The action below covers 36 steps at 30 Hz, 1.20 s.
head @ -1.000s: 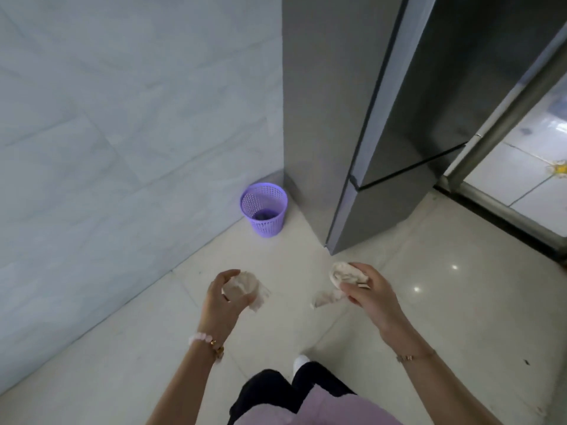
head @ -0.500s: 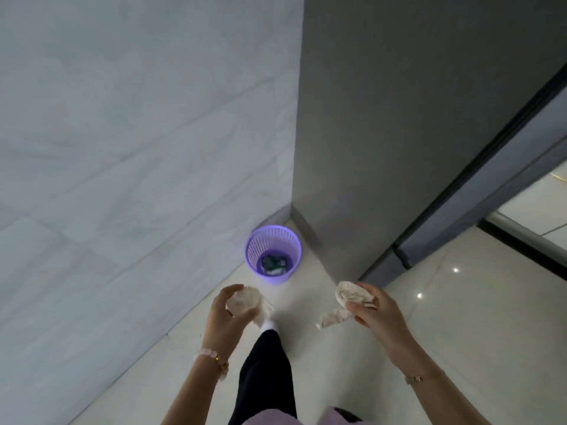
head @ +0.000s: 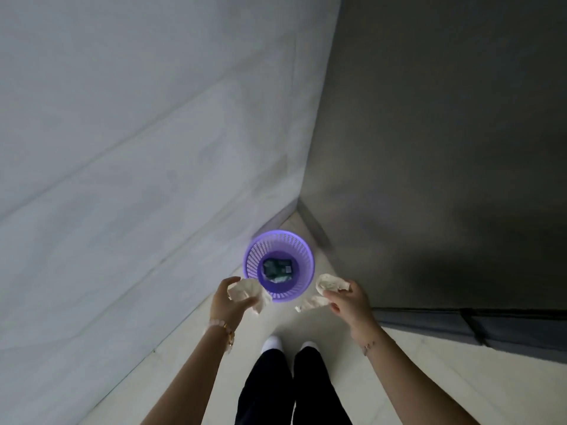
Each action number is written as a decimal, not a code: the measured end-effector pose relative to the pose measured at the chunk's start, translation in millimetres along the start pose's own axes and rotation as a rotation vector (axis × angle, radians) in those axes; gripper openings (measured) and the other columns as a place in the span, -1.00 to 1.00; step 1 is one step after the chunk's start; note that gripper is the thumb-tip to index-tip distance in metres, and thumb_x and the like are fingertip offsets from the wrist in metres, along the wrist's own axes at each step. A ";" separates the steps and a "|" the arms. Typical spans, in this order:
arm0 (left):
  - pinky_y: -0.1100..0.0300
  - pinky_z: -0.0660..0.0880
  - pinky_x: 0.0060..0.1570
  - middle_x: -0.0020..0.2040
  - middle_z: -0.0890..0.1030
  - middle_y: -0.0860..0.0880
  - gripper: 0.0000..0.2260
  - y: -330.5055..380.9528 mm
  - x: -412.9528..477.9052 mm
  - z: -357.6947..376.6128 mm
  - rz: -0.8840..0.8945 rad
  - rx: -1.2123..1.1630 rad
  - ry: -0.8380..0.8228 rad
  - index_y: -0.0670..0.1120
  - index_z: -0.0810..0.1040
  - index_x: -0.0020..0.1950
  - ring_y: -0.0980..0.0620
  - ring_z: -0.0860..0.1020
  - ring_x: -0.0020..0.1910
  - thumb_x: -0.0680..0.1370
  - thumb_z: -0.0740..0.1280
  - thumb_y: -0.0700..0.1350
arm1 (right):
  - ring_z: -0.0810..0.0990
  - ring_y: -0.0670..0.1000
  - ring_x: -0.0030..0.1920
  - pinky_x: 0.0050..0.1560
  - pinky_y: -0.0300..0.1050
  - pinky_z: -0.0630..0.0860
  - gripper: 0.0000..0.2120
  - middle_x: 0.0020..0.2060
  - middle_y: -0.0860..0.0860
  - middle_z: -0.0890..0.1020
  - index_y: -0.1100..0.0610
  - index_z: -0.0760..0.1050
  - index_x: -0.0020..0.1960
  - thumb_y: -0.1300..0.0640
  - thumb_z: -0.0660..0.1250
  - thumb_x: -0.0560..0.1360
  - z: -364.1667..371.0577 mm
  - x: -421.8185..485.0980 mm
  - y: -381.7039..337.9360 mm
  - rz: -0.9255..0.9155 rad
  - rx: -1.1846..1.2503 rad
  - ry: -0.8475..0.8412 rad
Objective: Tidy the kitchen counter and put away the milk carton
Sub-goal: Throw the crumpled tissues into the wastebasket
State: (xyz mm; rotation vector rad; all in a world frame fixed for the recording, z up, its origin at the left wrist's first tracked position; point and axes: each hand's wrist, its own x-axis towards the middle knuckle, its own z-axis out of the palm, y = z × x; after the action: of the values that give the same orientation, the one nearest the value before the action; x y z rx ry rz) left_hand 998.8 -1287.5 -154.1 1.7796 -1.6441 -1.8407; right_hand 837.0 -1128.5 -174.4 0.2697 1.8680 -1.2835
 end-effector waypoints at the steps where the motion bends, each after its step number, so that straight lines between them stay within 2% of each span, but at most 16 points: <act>1: 0.20 0.41 -0.25 -0.04 0.52 -0.13 -0.56 -10.4 19.5 6.9 -0.015 0.004 0.017 -0.03 0.44 0.06 -0.06 0.48 -0.12 0.29 0.50 -0.32 | 0.46 -0.03 -0.37 -0.33 -0.21 0.40 -0.83 -0.37 0.05 0.55 0.12 0.50 -0.17 0.35 0.42 0.35 8.5 20.8 7.2 0.024 -0.007 0.001; 4: 0.16 0.42 -0.12 -0.04 0.53 -0.15 -0.57 -46.8 84.4 29.5 -0.038 0.008 0.023 -0.01 0.44 0.06 -0.10 0.50 -0.08 0.31 0.48 -0.34 | 0.49 -0.03 -0.35 -0.33 -0.20 0.43 -0.80 -0.34 0.05 0.58 0.11 0.50 -0.12 0.32 0.44 0.34 32.8 90.6 36.0 0.053 -0.033 -0.026; 7: 0.06 0.50 -0.04 0.04 0.58 -0.17 -0.55 -90.7 147.4 56.3 -0.052 0.015 0.013 -0.03 0.48 0.11 -0.14 0.53 -0.01 0.29 0.48 -0.32 | 0.52 -0.02 -0.34 -0.36 -0.20 0.44 -0.78 -0.28 0.08 0.61 0.13 0.51 -0.09 0.28 0.46 0.32 54.2 160.8 72.0 0.024 -0.108 -0.045; 9: 0.08 0.49 -0.05 0.06 0.58 -0.17 -0.50 -117.4 185.9 73.4 -0.055 0.021 0.012 -0.04 0.48 0.15 -0.10 0.51 -0.04 0.25 0.50 -0.24 | 0.57 0.00 -0.30 -0.34 -0.17 0.48 -0.79 -0.23 0.08 0.64 0.09 0.49 -0.11 0.25 0.45 0.32 66.8 204.5 97.1 0.004 -0.142 -0.047; 11: 0.14 0.45 -0.11 0.02 0.57 -0.13 -0.43 -146.0 219.5 90.8 -0.068 0.041 0.011 -0.05 0.47 0.18 -0.07 0.50 -0.07 0.17 0.43 -0.13 | 0.61 0.02 -0.23 -0.26 -0.11 0.54 -0.79 -0.18 0.06 0.66 0.05 0.48 -0.11 0.23 0.44 0.33 77.6 243.3 126.0 -0.004 -0.187 -0.057; 13: 0.16 0.45 -0.16 -0.04 0.55 -0.07 -0.43 -158.2 236.6 99.9 -0.074 0.066 0.005 -0.03 0.46 0.18 -0.07 0.51 -0.09 0.16 0.39 -0.10 | 0.64 0.05 -0.13 -0.08 0.00 0.59 -0.75 -0.11 0.04 0.67 0.03 0.49 -0.06 0.18 0.45 0.30 82.5 264.3 142.7 -0.019 -0.238 -0.049; 16: 0.05 0.49 0.03 0.01 0.51 -0.07 -0.40 -183.0 267.0 116.4 -0.098 0.117 -0.022 -0.04 0.39 0.31 -0.14 0.52 0.06 0.30 0.47 -0.19 | 0.65 0.12 -0.04 0.02 0.14 0.59 -0.68 -0.08 0.05 0.67 0.04 0.49 -0.01 0.09 0.42 0.25 85.5 297.5 169.9 -0.047 -0.319 -0.061; 18: 0.01 0.51 0.07 0.06 0.48 -0.07 -0.38 -191.7 281.6 122.7 -0.132 0.129 -0.053 -0.04 0.29 0.39 -0.17 0.52 0.11 0.39 0.44 -0.25 | 0.62 0.09 -0.04 0.02 0.09 0.57 -0.72 -0.11 0.00 0.64 -0.01 0.45 0.01 0.18 0.42 0.35 84.9 307.3 173.8 -0.043 -0.333 -0.102; 21: 0.06 0.50 -0.02 0.14 0.49 -0.15 -0.44 -188.8 269.2 119.3 -0.178 0.135 -0.070 -0.08 0.29 0.39 -0.14 0.55 0.00 0.43 0.39 -0.26 | 0.59 0.05 -0.07 0.05 0.05 0.53 -0.71 -0.16 -0.06 0.60 0.02 0.42 0.08 0.25 0.37 0.42 75.4 294.9 174.7 0.006 -0.322 -0.101; 23: 0.04 0.51 -0.04 0.12 0.52 -0.16 -0.54 -179.4 249.1 109.0 -0.178 0.159 -0.062 -0.12 0.36 0.34 -0.12 0.54 -0.06 0.46 0.36 -0.25 | 0.60 0.10 -0.08 0.06 0.08 0.53 -0.74 -0.12 0.05 0.64 0.09 0.48 0.11 0.22 0.35 0.43 65.9 275.8 169.0 0.028 -0.335 -0.062; 26: -0.05 0.53 0.03 0.05 0.60 -0.17 -0.74 -153.1 210.3 88.3 -0.155 0.201 -0.066 -0.09 0.48 0.18 -0.16 0.57 -0.02 0.49 0.29 -0.22 | 0.58 0.07 -0.23 -0.16 -0.05 0.52 -0.88 -0.18 0.11 0.64 0.09 0.53 -0.03 0.23 0.28 0.47 48.9 231.4 140.6 0.074 -0.318 -0.039; 29: 0.01 0.53 -0.01 -0.08 0.63 -0.14 -0.87 -106.8 155.9 63.8 -0.122 0.211 -0.082 -0.07 0.50 0.04 -0.10 0.60 -0.12 0.52 0.24 -0.19 | 0.56 -0.01 -0.34 -0.39 -0.33 0.43 -0.83 -0.31 0.07 0.61 0.03 0.49 -0.20 0.23 0.23 0.51 29.8 173.6 98.6 0.085 -0.295 -0.028; 33: 0.11 0.51 -0.11 -0.15 0.63 -0.14 -0.84 -40.2 67.0 31.4 -0.085 0.214 -0.102 -0.14 0.53 0.02 -0.02 0.57 -0.22 0.55 0.18 -0.17 | 0.54 -0.08 -0.47 -0.49 -0.36 0.41 -0.80 -0.43 0.06 0.56 0.09 0.50 -0.29 0.23 0.25 0.50 -4.2 81.4 45.2 0.089 -0.291 -0.001; 36: 0.04 0.54 -0.05 -0.24 0.61 -0.10 -0.80 -6.0 0.5 10.8 -0.044 0.251 -0.109 -0.17 0.55 0.00 -0.05 0.57 -0.23 0.54 0.15 -0.19 | 0.49 -0.15 -0.58 -0.53 -0.36 0.40 -0.78 -0.48 0.07 0.52 0.15 0.50 -0.31 0.28 0.22 0.48 -32.1 11.4 18.4 0.075 -0.286 0.015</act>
State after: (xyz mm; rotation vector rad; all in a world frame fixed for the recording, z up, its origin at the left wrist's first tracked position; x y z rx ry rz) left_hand 993.9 -1278.9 -161.5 1.8500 -1.9693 -1.8509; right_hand 824.2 -1096.0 -190.9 0.1954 2.0060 -0.9515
